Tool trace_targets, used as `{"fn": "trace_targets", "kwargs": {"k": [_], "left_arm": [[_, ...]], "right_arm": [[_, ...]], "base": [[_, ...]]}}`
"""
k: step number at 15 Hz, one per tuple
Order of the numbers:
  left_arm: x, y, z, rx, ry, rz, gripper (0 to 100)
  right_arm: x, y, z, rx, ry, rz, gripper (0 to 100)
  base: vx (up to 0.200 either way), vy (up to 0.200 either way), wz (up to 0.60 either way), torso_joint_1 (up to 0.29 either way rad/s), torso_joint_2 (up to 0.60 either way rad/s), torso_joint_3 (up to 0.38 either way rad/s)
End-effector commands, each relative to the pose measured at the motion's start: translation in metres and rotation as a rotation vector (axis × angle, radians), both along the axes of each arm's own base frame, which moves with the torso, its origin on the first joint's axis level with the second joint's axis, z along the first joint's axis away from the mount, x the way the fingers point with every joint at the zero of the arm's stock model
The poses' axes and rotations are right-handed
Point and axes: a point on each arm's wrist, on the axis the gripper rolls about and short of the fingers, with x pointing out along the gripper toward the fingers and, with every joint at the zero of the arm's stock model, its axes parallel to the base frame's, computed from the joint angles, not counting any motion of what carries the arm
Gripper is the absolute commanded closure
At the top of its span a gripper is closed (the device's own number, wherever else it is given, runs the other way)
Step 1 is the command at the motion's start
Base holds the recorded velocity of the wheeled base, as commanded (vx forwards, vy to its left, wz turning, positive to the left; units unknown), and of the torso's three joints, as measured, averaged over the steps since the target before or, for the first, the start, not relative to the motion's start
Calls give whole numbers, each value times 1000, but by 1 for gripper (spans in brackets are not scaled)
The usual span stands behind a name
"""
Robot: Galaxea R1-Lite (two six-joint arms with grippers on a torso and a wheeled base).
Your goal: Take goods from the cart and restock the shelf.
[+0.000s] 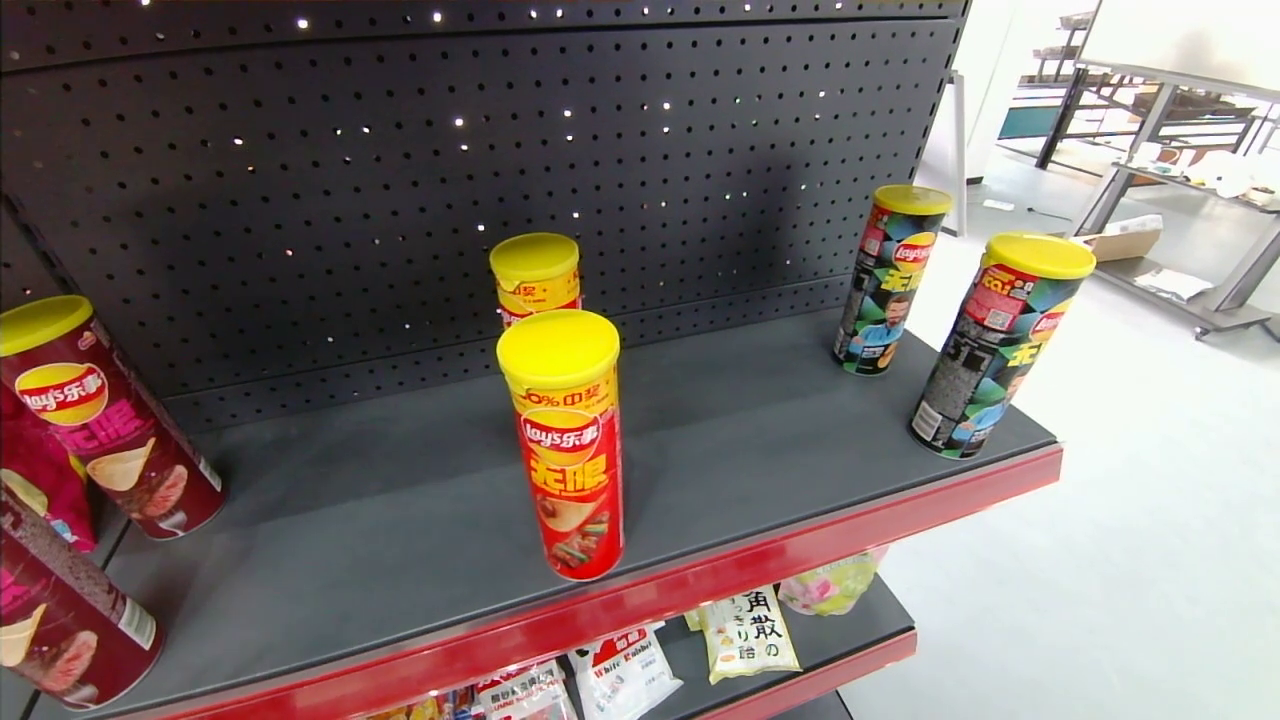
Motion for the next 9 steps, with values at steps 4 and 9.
{"fn": "trace_targets", "kwargs": {"k": [4,9], "left_arm": [[-18,1,-41,14,61,290,0],[-25,6,-100,-1,74,501,0]], "right_arm": [[0,0,0,0,0,0,0],[0,0,0,0,1,0,0]], "base": [[0,0,0,0,0,0],[0,0,0,0,0,0]]}}
